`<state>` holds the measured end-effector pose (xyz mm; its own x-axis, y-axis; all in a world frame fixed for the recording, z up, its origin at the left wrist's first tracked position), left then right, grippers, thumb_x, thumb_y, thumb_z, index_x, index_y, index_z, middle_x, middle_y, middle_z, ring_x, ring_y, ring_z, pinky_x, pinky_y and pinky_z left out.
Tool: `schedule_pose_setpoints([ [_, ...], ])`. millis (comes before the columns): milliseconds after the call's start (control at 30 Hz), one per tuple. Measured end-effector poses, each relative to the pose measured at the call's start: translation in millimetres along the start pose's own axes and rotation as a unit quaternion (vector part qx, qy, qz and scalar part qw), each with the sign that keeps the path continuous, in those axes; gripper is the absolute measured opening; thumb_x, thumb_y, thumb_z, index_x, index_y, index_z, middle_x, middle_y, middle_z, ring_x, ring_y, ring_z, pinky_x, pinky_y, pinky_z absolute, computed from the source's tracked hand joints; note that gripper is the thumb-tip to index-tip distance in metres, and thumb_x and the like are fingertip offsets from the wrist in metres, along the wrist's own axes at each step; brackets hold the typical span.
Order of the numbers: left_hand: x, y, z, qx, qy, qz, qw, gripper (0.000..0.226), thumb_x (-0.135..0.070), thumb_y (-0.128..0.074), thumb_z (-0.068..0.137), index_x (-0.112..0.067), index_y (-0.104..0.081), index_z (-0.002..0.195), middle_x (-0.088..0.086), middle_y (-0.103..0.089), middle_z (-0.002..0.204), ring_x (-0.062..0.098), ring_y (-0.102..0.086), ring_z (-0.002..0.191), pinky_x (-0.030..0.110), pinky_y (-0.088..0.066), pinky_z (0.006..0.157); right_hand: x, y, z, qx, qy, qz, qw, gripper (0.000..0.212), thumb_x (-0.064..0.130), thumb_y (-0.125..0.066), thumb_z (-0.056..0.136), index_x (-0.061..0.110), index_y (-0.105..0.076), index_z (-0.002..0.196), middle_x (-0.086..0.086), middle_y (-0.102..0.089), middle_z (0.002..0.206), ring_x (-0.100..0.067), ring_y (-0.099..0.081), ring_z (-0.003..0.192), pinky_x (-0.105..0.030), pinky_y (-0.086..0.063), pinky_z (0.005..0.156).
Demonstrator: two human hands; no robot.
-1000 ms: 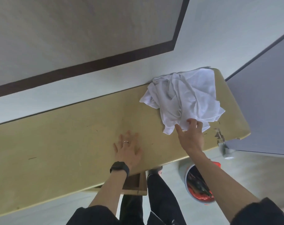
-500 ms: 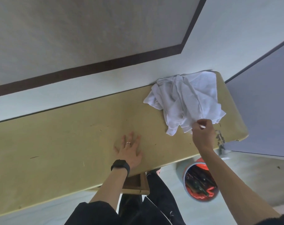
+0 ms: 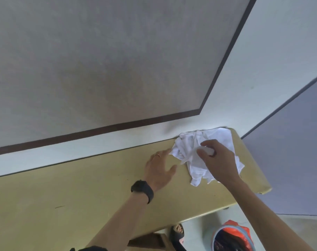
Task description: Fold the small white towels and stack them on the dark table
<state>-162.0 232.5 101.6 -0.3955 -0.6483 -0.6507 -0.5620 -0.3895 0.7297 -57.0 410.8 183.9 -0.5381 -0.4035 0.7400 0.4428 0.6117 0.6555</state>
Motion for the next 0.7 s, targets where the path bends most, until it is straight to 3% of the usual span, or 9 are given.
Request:
schedule_pose_setpoints([
  [100,-32.3,32.3,-12.2,-0.037,-0.074,0.014,0.996,0.057,-0.052,-0.056,0.091,-0.034,-0.042,0.144,-0.011,-0.049,0.143,0.012,-0.043,0.13,0.031,-0.036,0.108,27.3,-19.8,-15.9,0.059,0.024,0.026,0.998,0.014,0.033,-0.07,0.087,0.04,-0.063,0.097,0.014,-0.069,0.076,0.005,-0.063,0.073,-0.02,-0.046,0.059],
  [233,-12.1,52.3,-25.9,-0.052,-0.062,0.097,0.992,0.031,-0.04,-0.043,0.1,-0.031,-0.06,0.123,-0.01,-0.064,0.121,0.016,-0.054,0.115,0.031,-0.04,0.097,45.9,-47.1,-29.4,0.1,0.065,0.03,0.992,0.013,0.035,-0.071,0.088,0.042,-0.066,0.097,0.023,-0.068,0.076,0.005,-0.063,0.076,-0.009,-0.042,0.061],
  [300,6.1,65.4,-37.4,-0.063,-0.042,0.102,0.992,0.027,-0.034,-0.04,0.102,-0.026,-0.059,0.12,-0.006,-0.067,0.11,0.018,-0.058,0.105,0.031,-0.04,0.092,52.5,-60.4,-33.0,0.098,0.108,-0.025,0.989,0.008,0.035,-0.069,0.09,0.036,-0.069,0.098,0.026,-0.066,0.073,0.004,-0.062,0.069,-0.008,-0.04,0.061],
  [400,27.4,85.0,-53.6,-0.072,-0.036,0.121,0.989,0.029,-0.033,-0.037,0.105,-0.025,-0.057,0.124,-0.003,-0.068,0.108,0.019,-0.059,0.098,0.029,-0.039,0.084,62.8,-81.2,-38.5,0.077,0.203,-0.136,0.967,0.016,0.038,-0.064,0.093,0.03,-0.07,0.105,0.016,-0.068,0.085,0.001,-0.059,0.063,-0.009,-0.038,0.062],
  [500,53.5,104.8,-64.2,-0.056,-0.021,0.132,0.989,0.032,-0.041,-0.036,0.105,-0.029,-0.062,0.121,-0.007,-0.07,0.106,0.017,-0.061,0.097,0.028,-0.041,0.079,68.6,-105.0,-45.2,0.102,0.274,-0.173,0.941,0.021,0.036,-0.062,0.096,0.027,-0.069,0.114,0.008,-0.073,0.085,-0.01,-0.065,0.067,-0.023,-0.049,0.063],
  [600,83.6,122.7,-73.5,-0.032,-0.007,0.172,0.985,0.033,-0.044,-0.037,0.104,-0.029,-0.064,0.119,-0.01,-0.069,0.111,0.015,-0.061,0.101,0.029,-0.045,0.083,69.8,-121.6,-46.6,0.141,0.279,-0.185,0.932,0.019,0.038,-0.054,0.099,0.027,-0.068,0.103,0.011,-0.069,0.074,-0.009,-0.062,0.059,-0.031,-0.052,0.063],
  [700,108.5,134.7,-86.6,-0.004,0.012,0.228,0.973,0.037,-0.041,-0.034,0.106,-0.027,-0.06,0.128,-0.006,-0.065,0.12,0.018,-0.057,0.11,0.03,-0.041,0.091,71.0,-132.3,-43.6,0.141,0.282,-0.196,0.929,0.024,0.041,-0.047,0.1,0.026,-0.064,0.098,0.014,-0.065,0.07,-0.004,-0.062,0.056,-0.03,-0.053,0.062],
])
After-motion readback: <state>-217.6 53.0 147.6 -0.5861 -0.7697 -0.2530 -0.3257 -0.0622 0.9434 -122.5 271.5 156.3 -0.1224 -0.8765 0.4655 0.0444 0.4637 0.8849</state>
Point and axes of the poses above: each hand's wrist, its own z-axis towards the middle knuckle, its own y-axis out of the back of the hand, x = y × z, the point moved 8 cm from there along z, towards the middle knuckle
